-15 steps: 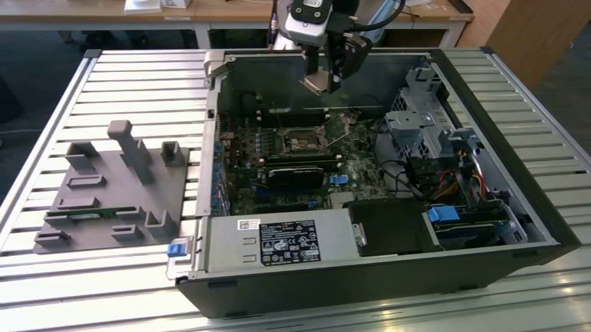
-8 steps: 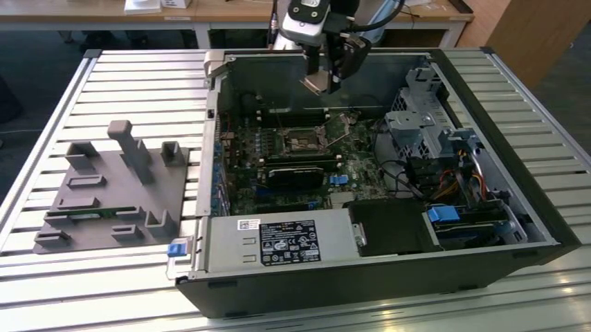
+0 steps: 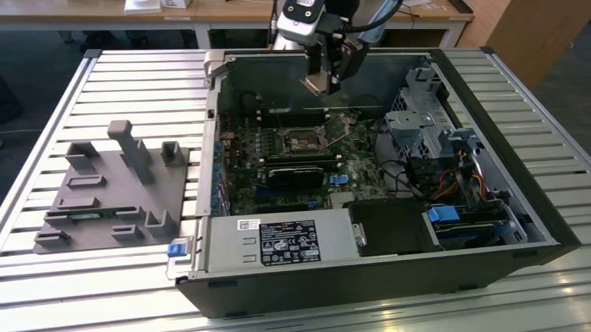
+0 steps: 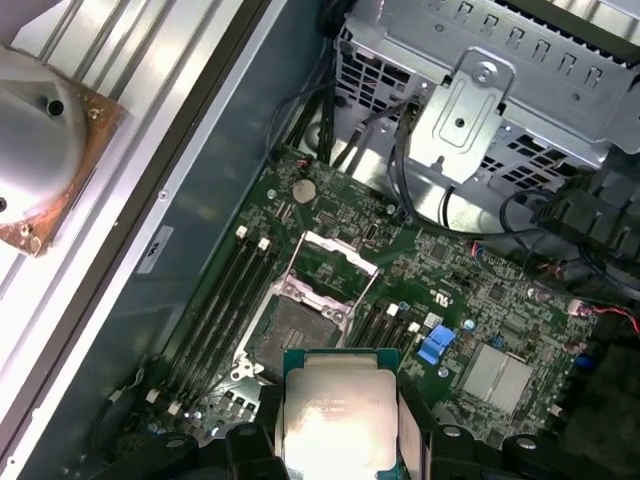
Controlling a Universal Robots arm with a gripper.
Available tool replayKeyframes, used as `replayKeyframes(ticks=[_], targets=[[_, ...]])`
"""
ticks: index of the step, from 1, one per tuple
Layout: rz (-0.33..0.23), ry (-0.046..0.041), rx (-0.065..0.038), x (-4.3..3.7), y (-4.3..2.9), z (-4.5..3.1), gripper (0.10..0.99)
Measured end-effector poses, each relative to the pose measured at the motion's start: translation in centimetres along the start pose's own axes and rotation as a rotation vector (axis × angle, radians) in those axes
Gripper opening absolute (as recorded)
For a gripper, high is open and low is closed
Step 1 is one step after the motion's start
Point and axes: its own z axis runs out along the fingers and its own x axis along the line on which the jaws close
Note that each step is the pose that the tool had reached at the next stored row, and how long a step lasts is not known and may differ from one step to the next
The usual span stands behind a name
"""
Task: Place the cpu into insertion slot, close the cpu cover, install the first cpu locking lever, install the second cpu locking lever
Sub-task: 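Place the cpu into insertion slot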
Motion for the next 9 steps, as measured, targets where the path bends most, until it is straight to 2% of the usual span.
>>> replayKeyframes(ticks=[9], targets=[[0.062, -0.0055, -0.001, 0.00, 0.00, 0.04, 0.537]])
